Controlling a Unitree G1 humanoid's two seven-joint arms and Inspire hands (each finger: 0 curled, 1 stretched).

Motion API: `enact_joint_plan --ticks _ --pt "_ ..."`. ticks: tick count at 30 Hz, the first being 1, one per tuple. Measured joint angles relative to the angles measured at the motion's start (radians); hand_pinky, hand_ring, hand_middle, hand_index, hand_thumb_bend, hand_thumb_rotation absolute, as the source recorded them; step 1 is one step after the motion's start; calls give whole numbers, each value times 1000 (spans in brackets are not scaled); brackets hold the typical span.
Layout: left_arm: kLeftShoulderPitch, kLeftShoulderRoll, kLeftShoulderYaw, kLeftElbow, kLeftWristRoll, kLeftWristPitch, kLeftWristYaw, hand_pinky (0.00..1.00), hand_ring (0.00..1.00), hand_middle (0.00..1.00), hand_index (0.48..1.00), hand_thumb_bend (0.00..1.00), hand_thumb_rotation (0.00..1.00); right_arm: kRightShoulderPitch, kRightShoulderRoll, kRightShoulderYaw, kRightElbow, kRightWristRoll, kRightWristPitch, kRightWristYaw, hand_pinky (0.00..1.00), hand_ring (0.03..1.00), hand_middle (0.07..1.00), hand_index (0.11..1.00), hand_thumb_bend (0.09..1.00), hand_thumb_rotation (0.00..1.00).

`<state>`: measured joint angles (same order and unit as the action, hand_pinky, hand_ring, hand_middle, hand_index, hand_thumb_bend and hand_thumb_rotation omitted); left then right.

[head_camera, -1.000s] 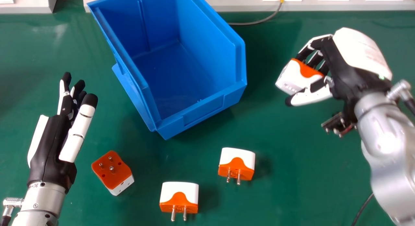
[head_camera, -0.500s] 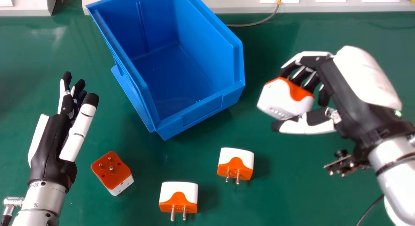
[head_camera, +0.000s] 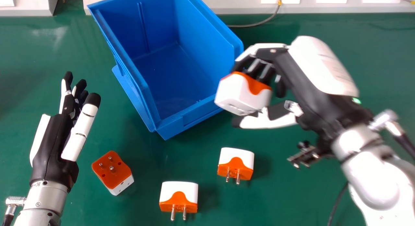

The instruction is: Pick all objects and put in blue box

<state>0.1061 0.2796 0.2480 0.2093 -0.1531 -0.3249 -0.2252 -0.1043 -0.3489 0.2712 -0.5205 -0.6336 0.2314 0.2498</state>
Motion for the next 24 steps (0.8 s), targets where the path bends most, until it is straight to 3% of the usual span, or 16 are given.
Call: enact_joint_plan --ticks 6,24 --pt "0 -5 -12 -26 15 21 13 1000 1000 1000 1000 614 821 -190 99 66 180 -10 -3 -8 275 413 516 570 482 0" --pt "1 -21 -22 -44 18 36 21 1000 1000 1000 1000 634 833 -749 247 150 959 -73 -90 -212 254 397 494 576 479 0"
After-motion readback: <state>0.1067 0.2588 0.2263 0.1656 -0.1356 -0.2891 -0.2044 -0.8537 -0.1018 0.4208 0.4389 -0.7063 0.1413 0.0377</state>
